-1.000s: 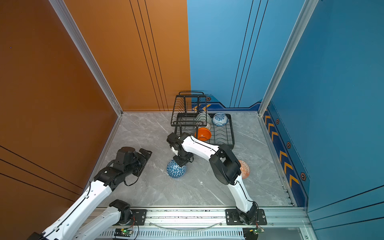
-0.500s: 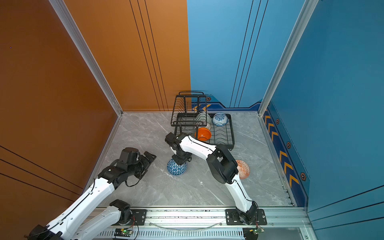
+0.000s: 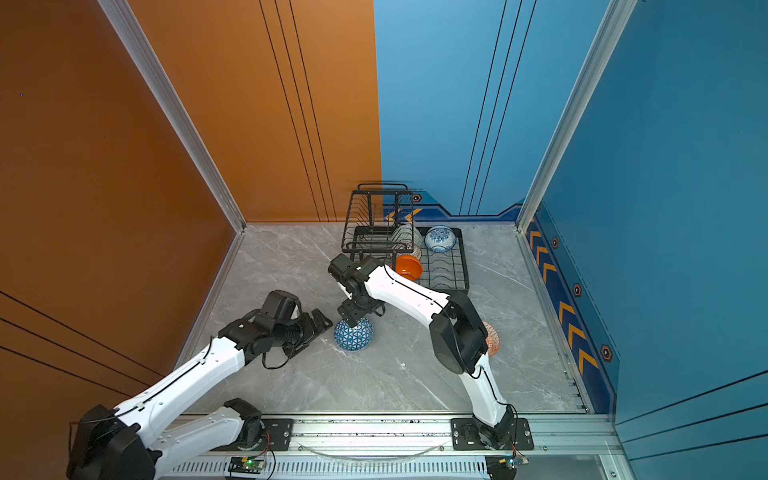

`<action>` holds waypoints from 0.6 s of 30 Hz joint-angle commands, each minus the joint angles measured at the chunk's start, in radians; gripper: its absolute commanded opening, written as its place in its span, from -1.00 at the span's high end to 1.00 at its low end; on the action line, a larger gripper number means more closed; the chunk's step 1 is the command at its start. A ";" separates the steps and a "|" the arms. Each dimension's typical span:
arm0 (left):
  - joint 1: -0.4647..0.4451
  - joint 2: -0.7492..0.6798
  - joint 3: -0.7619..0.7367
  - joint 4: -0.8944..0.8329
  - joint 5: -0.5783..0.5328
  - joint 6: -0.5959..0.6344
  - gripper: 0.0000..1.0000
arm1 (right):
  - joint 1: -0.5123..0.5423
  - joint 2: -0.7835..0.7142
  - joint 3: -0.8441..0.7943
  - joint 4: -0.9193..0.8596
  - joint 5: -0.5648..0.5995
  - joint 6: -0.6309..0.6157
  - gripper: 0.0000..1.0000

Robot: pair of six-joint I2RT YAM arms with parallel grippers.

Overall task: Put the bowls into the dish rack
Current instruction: 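Grasp the bowl rim with the left gripper while the right gripper withdraws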

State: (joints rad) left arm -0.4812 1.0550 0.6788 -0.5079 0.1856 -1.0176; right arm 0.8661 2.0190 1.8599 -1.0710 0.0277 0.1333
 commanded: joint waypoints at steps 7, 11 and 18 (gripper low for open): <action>-0.036 0.070 0.039 -0.032 -0.008 0.096 -0.75 | 0.000 -0.195 -0.057 -0.064 0.086 0.031 -1.00; -0.077 0.155 0.097 -0.032 -0.030 0.133 -0.56 | -0.011 -0.267 -0.084 -0.063 0.104 0.052 -0.99; -0.127 0.276 0.149 -0.032 -0.046 0.148 -0.32 | -0.035 -0.365 -0.108 -0.038 0.135 0.057 -1.00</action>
State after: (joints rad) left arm -0.5941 1.3064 0.8078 -0.5198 0.1730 -0.8959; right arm 0.8417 1.6993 1.7748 -1.1069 0.1165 0.1654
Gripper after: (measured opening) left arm 0.671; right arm 0.997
